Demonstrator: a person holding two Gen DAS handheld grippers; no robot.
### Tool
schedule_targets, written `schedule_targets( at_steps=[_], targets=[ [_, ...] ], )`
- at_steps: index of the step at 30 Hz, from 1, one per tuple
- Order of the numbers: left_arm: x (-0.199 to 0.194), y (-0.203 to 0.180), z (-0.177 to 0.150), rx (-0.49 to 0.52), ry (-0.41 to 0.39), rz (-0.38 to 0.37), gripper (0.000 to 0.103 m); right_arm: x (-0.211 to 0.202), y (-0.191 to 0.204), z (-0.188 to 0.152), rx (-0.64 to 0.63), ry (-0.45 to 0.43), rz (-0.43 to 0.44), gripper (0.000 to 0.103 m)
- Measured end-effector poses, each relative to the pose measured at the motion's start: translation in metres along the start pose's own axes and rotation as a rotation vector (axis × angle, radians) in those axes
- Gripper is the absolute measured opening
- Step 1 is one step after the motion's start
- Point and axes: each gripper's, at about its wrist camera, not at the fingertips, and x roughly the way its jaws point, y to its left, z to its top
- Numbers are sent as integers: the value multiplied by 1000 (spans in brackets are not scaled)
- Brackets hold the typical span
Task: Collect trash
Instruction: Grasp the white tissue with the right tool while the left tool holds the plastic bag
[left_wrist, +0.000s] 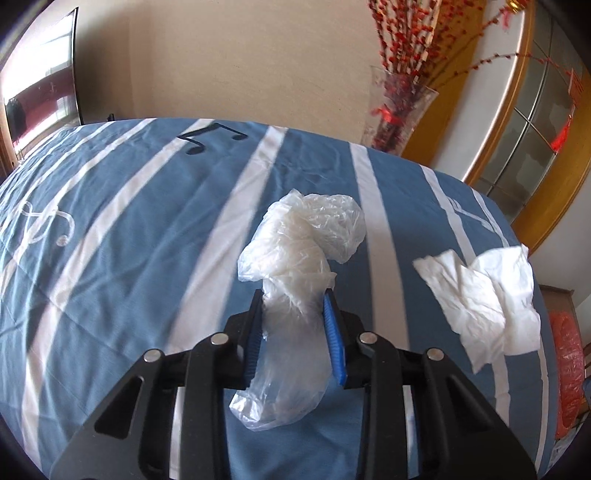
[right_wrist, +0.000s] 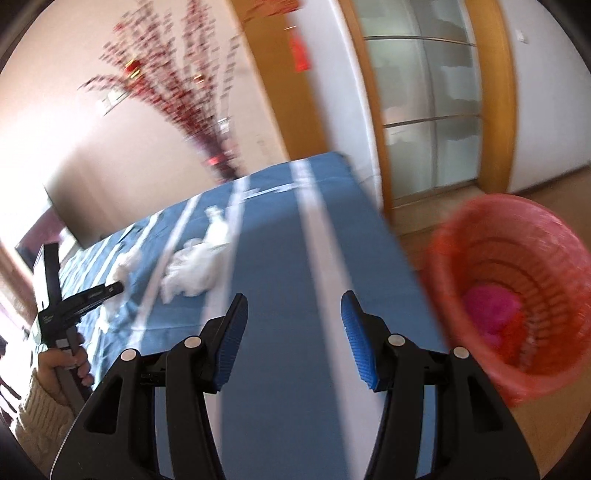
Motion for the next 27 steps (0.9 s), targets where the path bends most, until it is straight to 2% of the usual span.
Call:
schedule_targets(
  at_steps=[5,7,10,13,17,20,23,26,27],
  targets=[
    [4,23,12,-18,-9,2,31,29,52,8,-72,13,70,55],
    [6,31,16,-29,-9,-2,31,42,69,13,-89,15,84,60],
    [9,39,20,-37,-10,-10,31,63,88,17,-100,33,93,63],
    [12,45,22,-43,-8,-24,31,87,98,20,-100,58,60,71],
    [18,50,24,-59,-3,-45,31,117,102,22,-85,96,-6,74],
    [21,50,23,-57,4,-52,31,132,102,21,-75,137,-14,74],
    [23,50,22,-55,3,-57,31,140,105,19,-77,159,-5,64],
    [24,49,22,-55,3,-60,32,145,110,16,-99,179,5,50],
    [24,49,22,-54,4,-60,32,145,113,15,-112,176,2,42]
  ],
)
